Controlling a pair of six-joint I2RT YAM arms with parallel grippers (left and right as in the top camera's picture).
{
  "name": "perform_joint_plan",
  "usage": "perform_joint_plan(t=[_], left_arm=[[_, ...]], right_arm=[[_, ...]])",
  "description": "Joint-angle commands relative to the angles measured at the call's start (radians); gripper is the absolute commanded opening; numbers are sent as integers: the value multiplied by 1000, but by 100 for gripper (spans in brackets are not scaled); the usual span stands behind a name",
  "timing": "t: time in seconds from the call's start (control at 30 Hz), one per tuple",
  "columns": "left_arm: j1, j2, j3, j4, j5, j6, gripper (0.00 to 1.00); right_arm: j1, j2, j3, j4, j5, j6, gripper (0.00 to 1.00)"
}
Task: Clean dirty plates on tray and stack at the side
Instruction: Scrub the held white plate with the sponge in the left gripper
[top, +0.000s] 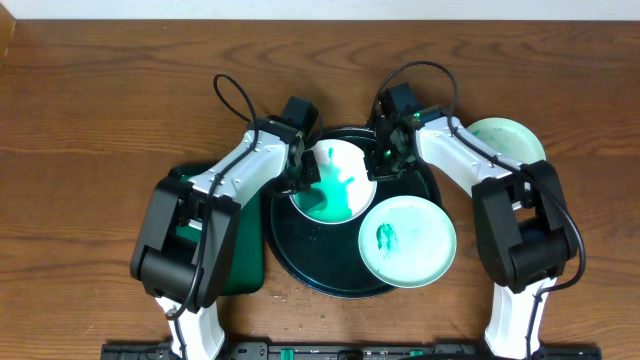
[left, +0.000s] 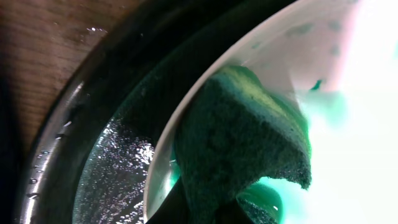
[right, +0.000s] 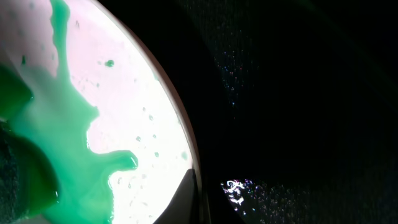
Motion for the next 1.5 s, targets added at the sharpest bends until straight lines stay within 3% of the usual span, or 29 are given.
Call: perform_joint_plan(t=[0.0, 0.13, 0.33, 0.6, 1.0, 1.47], left_arm=[[54, 82, -39, -11, -336, -11, 7], [54, 82, -6, 68, -143, 51, 7], [54, 83, 9, 203, 167, 40, 7], [25, 85, 9, 252, 361, -27, 7], [-123, 85, 9, 288, 360, -34, 7], [17, 113, 9, 323, 129, 7, 7]], right_arm=[[-2, 38, -8, -15, 48, 5, 1], [-2, 38, -8, -20, 48, 5, 1], [-2, 38, -8, -37, 48, 5, 1], [0, 38, -8, -52, 48, 5, 1], [0, 38, -8, -72, 48, 6, 1], [2, 38, -8, -93, 48, 12, 1]])
